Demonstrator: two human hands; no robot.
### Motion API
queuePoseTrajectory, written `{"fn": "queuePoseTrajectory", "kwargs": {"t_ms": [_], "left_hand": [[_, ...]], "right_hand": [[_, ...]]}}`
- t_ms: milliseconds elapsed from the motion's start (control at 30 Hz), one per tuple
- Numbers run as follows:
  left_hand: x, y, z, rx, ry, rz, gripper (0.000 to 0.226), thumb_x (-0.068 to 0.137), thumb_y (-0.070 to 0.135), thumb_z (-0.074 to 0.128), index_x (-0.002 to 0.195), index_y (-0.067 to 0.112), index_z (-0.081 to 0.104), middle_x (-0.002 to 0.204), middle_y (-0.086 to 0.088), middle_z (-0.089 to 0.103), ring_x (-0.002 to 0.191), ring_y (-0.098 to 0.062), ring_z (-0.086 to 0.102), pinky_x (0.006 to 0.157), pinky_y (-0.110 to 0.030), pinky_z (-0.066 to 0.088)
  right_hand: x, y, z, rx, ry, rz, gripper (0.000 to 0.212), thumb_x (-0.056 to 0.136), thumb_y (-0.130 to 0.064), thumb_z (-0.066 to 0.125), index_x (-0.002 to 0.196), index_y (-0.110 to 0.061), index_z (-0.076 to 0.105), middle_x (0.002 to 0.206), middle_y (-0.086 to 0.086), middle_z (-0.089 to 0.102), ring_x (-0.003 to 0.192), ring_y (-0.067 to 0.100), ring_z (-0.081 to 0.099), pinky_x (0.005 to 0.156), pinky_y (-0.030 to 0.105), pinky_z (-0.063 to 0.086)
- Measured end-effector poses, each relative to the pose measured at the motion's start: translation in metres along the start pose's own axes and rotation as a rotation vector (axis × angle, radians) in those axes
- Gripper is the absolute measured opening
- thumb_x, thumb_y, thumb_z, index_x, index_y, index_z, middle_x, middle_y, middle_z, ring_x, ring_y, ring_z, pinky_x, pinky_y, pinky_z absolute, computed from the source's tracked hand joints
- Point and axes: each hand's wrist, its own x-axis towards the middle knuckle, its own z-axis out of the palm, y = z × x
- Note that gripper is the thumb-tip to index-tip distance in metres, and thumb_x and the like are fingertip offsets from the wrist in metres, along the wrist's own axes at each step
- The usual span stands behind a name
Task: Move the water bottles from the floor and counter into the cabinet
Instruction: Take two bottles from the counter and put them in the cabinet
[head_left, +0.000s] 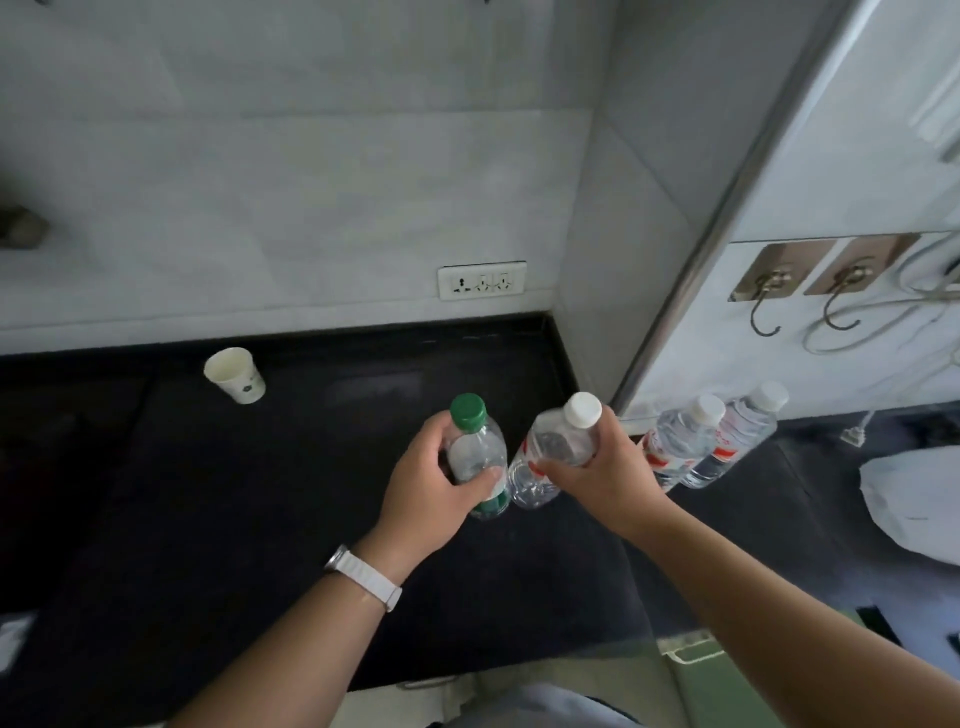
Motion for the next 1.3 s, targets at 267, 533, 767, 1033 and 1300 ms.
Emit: {"fn": "queuePoseTrajectory", "kwargs": {"t_ms": [267, 533, 767, 1033, 1300], "left_hand": [[-0.047, 0.019, -0.016, 0.052, 0.171, -0.063, 0.056, 0.071, 0.033, 0.086, 0.116, 0.040, 0.054, 0.106, 0.015, 0.064, 0.097, -0.002, 0.063, 0.085, -0.035, 0.056], [-0.124, 0.040, -0.047, 0.067, 0.400, -0.210, 0.053, 0.070, 0.031, 0.086, 0.107, 0.050, 0.055, 0.102, 0.014, 0.067, 0.096, -0.004, 0.065, 0.088, -0.037, 0.056], [-0.215, 0.051, -0.081, 0.069, 0.648, -0.315, 0.048, 0.071, 0.022, 0.087, 0.104, 0.042, 0.059, 0.095, 0.012, 0.068, 0.088, -0.006, 0.067, 0.076, -0.027, 0.056], [-0.324, 0.043, -0.139, 0.130, 0.901, -0.411, 0.043, 0.073, 0.031, 0.084, 0.100, 0.047, 0.055, 0.100, 0.017, 0.064, 0.094, -0.014, 0.067, 0.080, -0.038, 0.059], [-0.430, 0.017, -0.208, 0.092, 1.024, -0.449, 0.051, 0.074, 0.029, 0.084, 0.117, 0.033, 0.056, 0.110, 0.011, 0.062, 0.105, -0.008, 0.060, 0.083, -0.037, 0.058]], "right_hand": [[-0.021, -0.010, -0.015, 0.086, -0.114, -0.155, 0.059, 0.072, -0.034, 0.082, 0.115, -0.039, 0.042, 0.102, -0.019, 0.059, 0.094, 0.004, 0.059, 0.086, 0.033, 0.050], [-0.040, -0.018, 0.004, 0.286, -0.314, -0.227, 0.067, 0.072, -0.029, 0.083, 0.127, -0.036, 0.046, 0.113, -0.013, 0.061, 0.100, 0.004, 0.061, 0.086, 0.026, 0.049], [-0.079, -0.045, 0.059, 0.309, -0.592, -0.310, 0.068, 0.072, -0.029, 0.084, 0.126, -0.040, 0.044, 0.116, -0.012, 0.059, 0.101, 0.005, 0.061, 0.087, 0.029, 0.050], [-0.160, -0.102, 0.118, 0.261, -0.816, -0.455, 0.061, 0.074, -0.026, 0.083, 0.123, -0.037, 0.048, 0.109, -0.013, 0.061, 0.094, 0.001, 0.061, 0.075, 0.018, 0.050], [-0.261, -0.161, 0.184, 0.252, -0.876, -0.555, 0.050, 0.075, -0.017, 0.081, 0.101, -0.046, 0.050, 0.106, -0.012, 0.061, 0.093, 0.003, 0.061, 0.065, 0.011, 0.047]]}}
